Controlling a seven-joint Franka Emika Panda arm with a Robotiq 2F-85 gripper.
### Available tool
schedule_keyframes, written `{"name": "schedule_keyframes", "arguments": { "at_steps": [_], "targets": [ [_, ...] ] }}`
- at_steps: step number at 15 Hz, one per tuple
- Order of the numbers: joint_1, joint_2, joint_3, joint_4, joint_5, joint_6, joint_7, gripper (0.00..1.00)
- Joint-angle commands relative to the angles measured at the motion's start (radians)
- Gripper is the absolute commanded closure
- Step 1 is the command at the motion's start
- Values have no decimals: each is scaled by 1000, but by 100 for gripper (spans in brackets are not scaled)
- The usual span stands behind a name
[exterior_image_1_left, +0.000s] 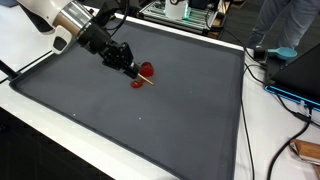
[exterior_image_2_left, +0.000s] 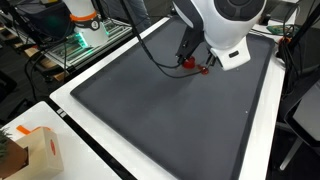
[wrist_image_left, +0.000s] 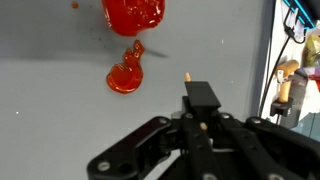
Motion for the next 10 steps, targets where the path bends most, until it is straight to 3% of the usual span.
{"name": "schedule_keyframes", "arguments": {
  "at_steps": [1,10],
  "targets": [
    [-2,13,-7,22,26,-26,59,97],
    [34,-51,-44,2,-13,21,200,97]
  ]
}}
